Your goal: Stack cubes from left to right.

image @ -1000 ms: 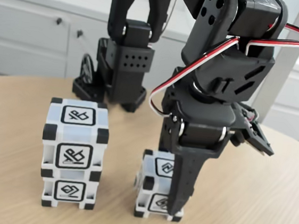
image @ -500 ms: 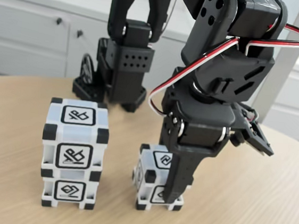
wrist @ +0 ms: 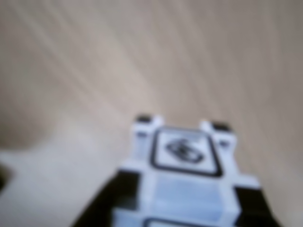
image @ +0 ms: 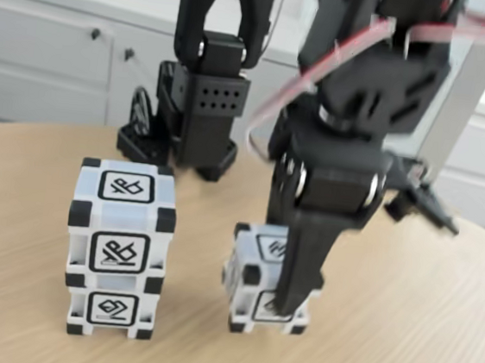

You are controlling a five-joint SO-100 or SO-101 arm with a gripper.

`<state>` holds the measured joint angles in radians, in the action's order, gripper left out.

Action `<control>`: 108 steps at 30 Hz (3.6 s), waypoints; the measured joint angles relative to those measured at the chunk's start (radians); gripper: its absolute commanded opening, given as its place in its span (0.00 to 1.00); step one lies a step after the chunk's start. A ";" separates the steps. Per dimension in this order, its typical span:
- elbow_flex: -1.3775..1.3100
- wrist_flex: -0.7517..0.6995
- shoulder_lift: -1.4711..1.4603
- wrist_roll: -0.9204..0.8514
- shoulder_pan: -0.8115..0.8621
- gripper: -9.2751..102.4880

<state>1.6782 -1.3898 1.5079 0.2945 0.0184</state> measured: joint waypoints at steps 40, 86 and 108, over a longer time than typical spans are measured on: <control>-0.178 -0.153 0.690 -0.163 0.325 0.25; -0.179 -0.293 0.506 -0.457 0.558 0.25; -0.181 -0.293 0.505 -0.480 0.451 0.23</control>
<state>1.4972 -1.6828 2.0126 -0.1856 0.4694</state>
